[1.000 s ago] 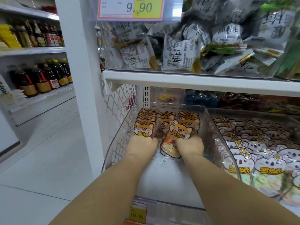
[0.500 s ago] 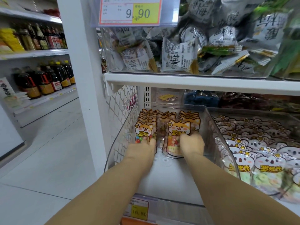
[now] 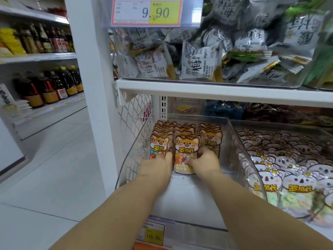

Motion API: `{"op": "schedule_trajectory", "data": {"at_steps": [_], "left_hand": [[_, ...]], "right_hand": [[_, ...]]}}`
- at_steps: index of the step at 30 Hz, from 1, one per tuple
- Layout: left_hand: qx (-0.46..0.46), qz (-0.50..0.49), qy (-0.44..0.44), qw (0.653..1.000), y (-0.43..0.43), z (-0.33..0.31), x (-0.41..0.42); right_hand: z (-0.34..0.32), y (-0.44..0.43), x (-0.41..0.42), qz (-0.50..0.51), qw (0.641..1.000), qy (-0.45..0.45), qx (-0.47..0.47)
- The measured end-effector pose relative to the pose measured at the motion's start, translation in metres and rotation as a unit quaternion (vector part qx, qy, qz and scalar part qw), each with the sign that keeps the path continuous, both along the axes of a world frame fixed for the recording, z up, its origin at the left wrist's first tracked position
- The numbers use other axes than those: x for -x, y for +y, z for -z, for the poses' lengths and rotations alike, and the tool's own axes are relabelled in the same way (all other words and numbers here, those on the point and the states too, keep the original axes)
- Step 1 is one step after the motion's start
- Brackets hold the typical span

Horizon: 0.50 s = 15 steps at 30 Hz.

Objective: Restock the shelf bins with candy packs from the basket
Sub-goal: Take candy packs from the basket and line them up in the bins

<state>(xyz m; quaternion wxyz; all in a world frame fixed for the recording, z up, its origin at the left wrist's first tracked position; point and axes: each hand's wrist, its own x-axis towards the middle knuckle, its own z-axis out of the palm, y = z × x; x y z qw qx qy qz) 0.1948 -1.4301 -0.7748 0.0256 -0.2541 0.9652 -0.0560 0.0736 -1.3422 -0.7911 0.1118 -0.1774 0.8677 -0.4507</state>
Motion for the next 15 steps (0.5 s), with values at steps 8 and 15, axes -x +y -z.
{"op": "schedule_trajectory", "data": {"at_steps": [8,15], "left_hand": [[-0.005,0.037,-0.042,0.998,-0.0026,-0.0054,-0.005],[0.094,0.114,-0.072,0.986,-0.0009,-0.007,-0.0077]], "right_hand": [[-0.0023,0.0029,-0.0053,0.02,0.999,0.018,0.025],[-0.0001,-0.0069,-0.0057,0.042,0.998,-0.004,0.044]]}}
